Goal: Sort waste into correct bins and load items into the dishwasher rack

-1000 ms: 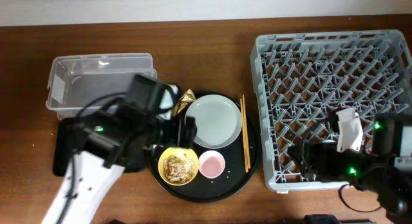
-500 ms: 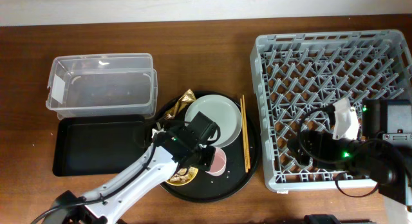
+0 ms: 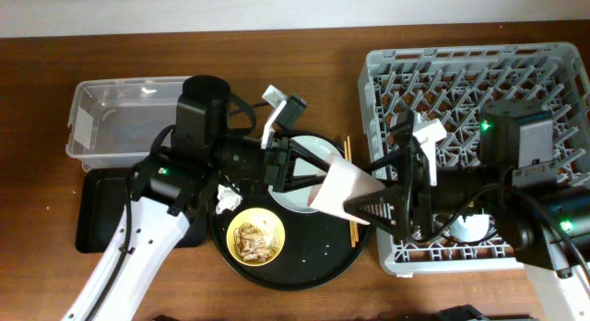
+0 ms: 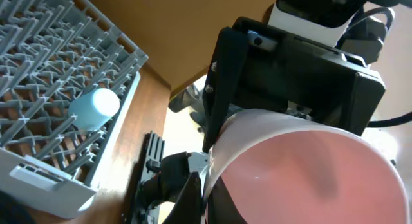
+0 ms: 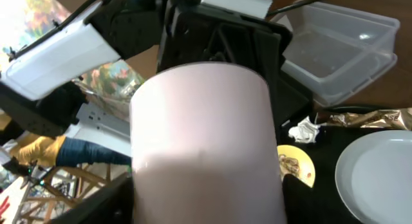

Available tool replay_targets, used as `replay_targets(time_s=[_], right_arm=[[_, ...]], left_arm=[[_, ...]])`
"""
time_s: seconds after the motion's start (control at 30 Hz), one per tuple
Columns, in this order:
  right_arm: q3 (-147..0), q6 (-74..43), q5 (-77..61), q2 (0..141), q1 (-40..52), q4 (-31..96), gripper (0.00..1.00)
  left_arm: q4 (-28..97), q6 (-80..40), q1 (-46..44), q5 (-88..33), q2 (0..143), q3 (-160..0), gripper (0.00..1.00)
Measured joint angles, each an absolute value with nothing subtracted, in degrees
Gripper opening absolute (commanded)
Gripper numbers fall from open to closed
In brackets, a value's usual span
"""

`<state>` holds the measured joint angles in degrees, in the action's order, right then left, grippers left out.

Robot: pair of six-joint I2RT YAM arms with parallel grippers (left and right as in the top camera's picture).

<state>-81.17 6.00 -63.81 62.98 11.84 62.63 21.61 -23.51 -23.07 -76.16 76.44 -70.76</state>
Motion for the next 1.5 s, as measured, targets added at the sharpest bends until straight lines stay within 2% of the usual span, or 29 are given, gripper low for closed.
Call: replay_targets(time_s=[0.07, 0.1, 0.13, 0.17, 0.2, 0.27, 0.3, 0.33, 0.4, 0.43, 0.47, 0.5, 0.57, 0.6, 0.67, 0.73, 0.8, 0.93, 1.13, 1.17, 1.23, 1.27, 1.37, 1.43, 1.5], right_arm=[[-81.21, 6.20, -64.47, 62.96, 11.92, 64.03, 0.79], [-81.21, 6.00, -64.58, 62.96, 12.10, 65.01, 0.79], [-81.21, 6.04, -64.60, 62.96, 12.19, 65.10, 0.69], [-81.21, 6.02, -64.60, 62.96, 12.21, 65.10, 0.67], [-81.21, 6.07, -64.42, 62.96, 12.21, 65.06, 0.68], [-81.21, 6.20, -64.45, 62.96, 12.21, 64.66, 0.79], [-81.21, 6.02, -64.40, 62.96, 12.21, 64.49, 0.79], [-81.21, 6.04, -64.40, 62.96, 12.21, 64.16, 0.78], [-81.21, 5.98, -64.40, 62.96, 12.21, 64.12, 0.58], [-81.21, 5.96, -64.42, 62.96, 12.21, 63.83, 0.56], [-81.21, 6.04, -64.62, 62.96, 12.23, 63.81, 0.56], [-81.21, 5.96, -64.62, 62.96, 12.23, 63.81, 0.56], [-81.21, 5.65, -62.15, 62.59, 12.21, 63.81, 0.58], [-81.21, 2.68, -57.58, 60.27, 11.42, 64.05, 0.63], [-81.32, -5.04, -45.01, 53.76, 6.22, 67.09, 0.64], [-81.80, -12.08, -28.69, 50.22, -1.08, 77.08, 0.64], [-81.52, -15.14, -14.33, 51.96, -8.40, 85.71, 0.64], [-81.52, -16.51, -0.97, 63.57, -20.78, 88.58, 0.63], [-81.52, -16.53, 0.84, 87.81, -35.00, 85.62, 0.63], [-81.52, -16.53, 0.80, 90.02, -36.73, 85.19, 0.82], [-81.54, -16.53, -0.08, 94.06, -38.52, 85.10, 0.94], [-81.52, -16.49, -0.93, 95.92, -38.59, 85.03, 0.96], [-81.54, -16.27, -3.38, 96.95, -38.59, 85.23, 0.95], [-81.91, -13.39, -8.99, 96.66, -38.59, 86.39, 0.91], [-84.66, -9.80, -15.31, 92.49, -38.59, 87.99, 0.92]], left_arm=[[19.94, -23.66, -23.05, -77.19, 76.47, -70.72, 0.01], [16.60, -24.32, -23.24, -77.03, 76.44, -70.54, 0.01], [13.34, -25.69, -23.29, -76.90, 76.44, -70.63, 0.01], [12.58, -26.48, -23.29, -76.60, 76.47, -70.61, 0.01], [12.36, -27.14, -23.29, -76.73, 76.49, -70.61, 0.01], [12.40, -27.70, -23.29, -76.97, 76.49, -70.61, 0.01], [12.51, -27.73, -23.29, -76.95, 76.49, -70.61, 0.01], [12.62, -27.73, -23.29, -76.90, 76.49, -70.61, 0.01], [12.69, -27.75, -23.29, -76.90, 76.49, -70.61, 0.02], [12.69, -27.73, -23.29, -76.93, 76.49, -70.61, 0.04], [12.67, -27.73, -23.27, -77.21, 76.49, -70.61, 0.46], [12.60, -27.77, -23.22, -77.21, 76.49, -70.61, 1.00], [12.60, -27.75, -23.24, -77.14, 76.49, -70.61, 1.00], [12.56, -27.86, -23.22, -76.49, 76.49, -70.61, 1.00], [12.64, -27.97, -20.93, -75.85, 76.55, -70.61, 1.00], [12.58, -27.94, -17.98, -75.81, 76.53, -70.72, 1.00], [12.75, -27.97, -15.64, -75.48, 76.55, -70.72, 1.00], [12.97, -27.97, -15.62, -75.44, 76.55, -70.72, 1.00], [18.83, -27.94, -15.62, -75.72, 76.55, -70.81, 1.00], [18.90, -27.94, -15.62, -75.92, 76.55, -70.81, 1.00], [18.90, -27.94, -15.62, -76.12, 76.55, -70.81, 1.00], [18.87, -27.97, -15.62, -76.12, 76.55, -70.81, 1.00], [19.05, -27.94, -15.62, -76.12, 76.55, -70.81, 1.00], [19.09, -27.97, -15.62, -76.12, 76.55, -70.81, 1.00], [19.05, -27.94, -15.62, -76.12, 76.55, -70.81, 1.00]])
